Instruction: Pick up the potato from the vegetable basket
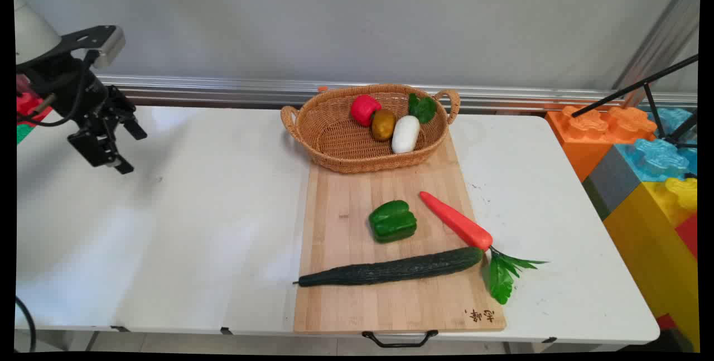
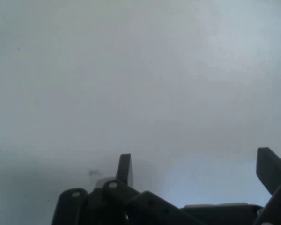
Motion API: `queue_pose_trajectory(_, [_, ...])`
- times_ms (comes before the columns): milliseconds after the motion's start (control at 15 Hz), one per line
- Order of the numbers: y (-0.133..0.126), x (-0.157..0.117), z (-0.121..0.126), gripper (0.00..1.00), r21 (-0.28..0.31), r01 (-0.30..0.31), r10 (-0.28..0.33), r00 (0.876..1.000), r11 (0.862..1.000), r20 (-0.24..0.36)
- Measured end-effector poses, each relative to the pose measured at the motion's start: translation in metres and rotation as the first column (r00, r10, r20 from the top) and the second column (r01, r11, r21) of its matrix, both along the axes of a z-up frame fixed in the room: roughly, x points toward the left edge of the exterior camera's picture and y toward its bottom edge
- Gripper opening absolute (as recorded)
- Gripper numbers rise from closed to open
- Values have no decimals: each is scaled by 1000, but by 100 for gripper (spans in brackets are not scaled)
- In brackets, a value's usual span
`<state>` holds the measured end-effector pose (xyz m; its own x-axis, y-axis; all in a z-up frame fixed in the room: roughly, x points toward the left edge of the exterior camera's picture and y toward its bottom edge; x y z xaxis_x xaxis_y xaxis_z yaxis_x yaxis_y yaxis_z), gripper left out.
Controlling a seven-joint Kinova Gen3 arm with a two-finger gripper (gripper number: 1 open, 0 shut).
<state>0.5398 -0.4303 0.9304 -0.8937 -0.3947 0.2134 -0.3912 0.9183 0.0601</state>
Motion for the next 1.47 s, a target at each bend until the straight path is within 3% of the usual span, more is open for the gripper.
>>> queue_pose_trajectory(333, [-32, -39, -4, 100, -47, -82, 78, 993, 996, -90])
queue_pose_trajectory(733, [-84, -140, 21, 100, -138, -199, 169, 964, 970, -203])
queue_pose_trajectory(1067, [-127, -215, 22, 100, -181, -296, 247, 936, 938, -249])
queue_pose_trajectory(1333, [-154, -256, -1, 100, -172, -373, 322, 909, 912, -265])
queue_pose_trajectory(1467, [-167, -278, -21, 100, -157, -421, 371, 888, 893, -272])
